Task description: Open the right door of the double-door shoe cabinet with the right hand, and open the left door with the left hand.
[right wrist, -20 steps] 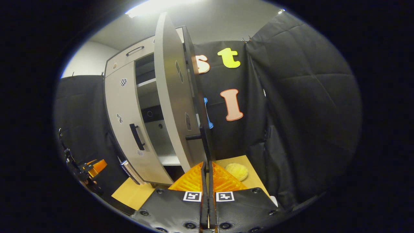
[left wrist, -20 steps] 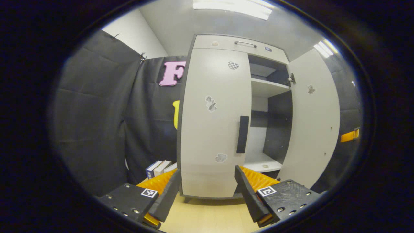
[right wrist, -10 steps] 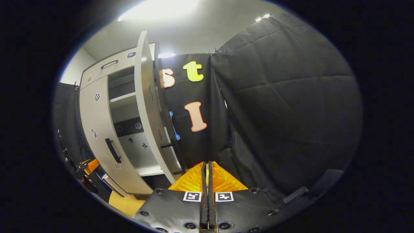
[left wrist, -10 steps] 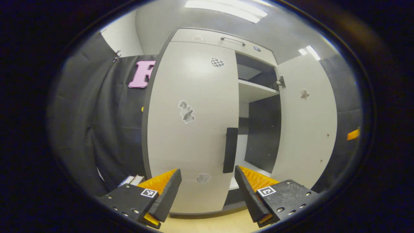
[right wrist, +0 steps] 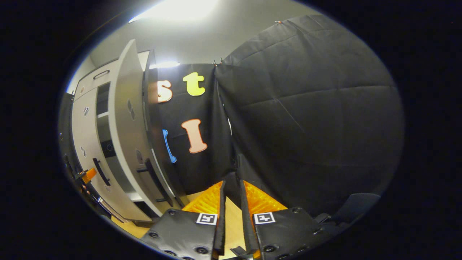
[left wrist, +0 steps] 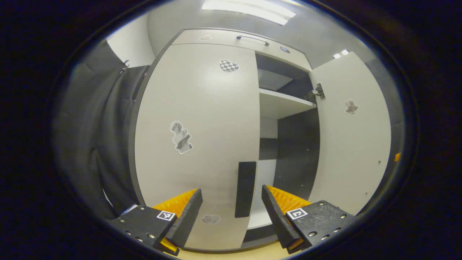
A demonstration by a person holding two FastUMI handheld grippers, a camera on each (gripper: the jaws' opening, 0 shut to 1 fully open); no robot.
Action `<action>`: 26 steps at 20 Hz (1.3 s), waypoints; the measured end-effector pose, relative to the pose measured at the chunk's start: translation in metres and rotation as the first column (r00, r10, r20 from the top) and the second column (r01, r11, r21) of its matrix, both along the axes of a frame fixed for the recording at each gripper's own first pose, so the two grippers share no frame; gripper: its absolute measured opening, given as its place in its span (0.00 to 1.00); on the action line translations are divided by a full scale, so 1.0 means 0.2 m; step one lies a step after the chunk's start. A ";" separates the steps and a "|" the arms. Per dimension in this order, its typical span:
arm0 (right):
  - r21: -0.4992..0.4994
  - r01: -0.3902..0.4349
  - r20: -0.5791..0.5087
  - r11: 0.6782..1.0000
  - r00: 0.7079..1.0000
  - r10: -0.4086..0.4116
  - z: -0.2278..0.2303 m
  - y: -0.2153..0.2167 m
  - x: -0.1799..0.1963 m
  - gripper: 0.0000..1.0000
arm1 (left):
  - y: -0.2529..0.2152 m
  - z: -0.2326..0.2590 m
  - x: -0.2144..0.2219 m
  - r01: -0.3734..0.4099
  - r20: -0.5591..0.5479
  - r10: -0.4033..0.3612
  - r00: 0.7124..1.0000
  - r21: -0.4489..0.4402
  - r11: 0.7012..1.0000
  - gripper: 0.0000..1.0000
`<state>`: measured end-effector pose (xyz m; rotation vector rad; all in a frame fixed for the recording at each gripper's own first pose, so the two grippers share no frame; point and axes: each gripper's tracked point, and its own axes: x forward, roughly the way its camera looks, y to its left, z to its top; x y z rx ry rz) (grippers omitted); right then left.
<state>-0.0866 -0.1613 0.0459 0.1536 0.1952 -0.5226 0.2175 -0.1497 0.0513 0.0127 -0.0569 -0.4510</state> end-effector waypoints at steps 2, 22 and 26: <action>0.014 -0.031 -0.004 0.999 1.000 0.031 -0.04 -0.09 0.14 0.41 | -0.04 0.02 0.03 -0.037 0.002 0.037 0.999 -0.007 0.999 0.96; 0.059 -0.320 -0.016 0.946 0.947 0.321 -0.33 -0.39 0.96 0.98 | -0.26 -0.07 0.18 -0.244 -0.023 0.247 0.969 0.093 0.965 0.51; 0.046 -0.334 -0.021 0.941 0.942 0.335 -0.34 -0.41 0.96 0.98 | -0.21 -0.06 0.19 -0.285 -0.022 0.289 0.957 0.106 0.953 0.32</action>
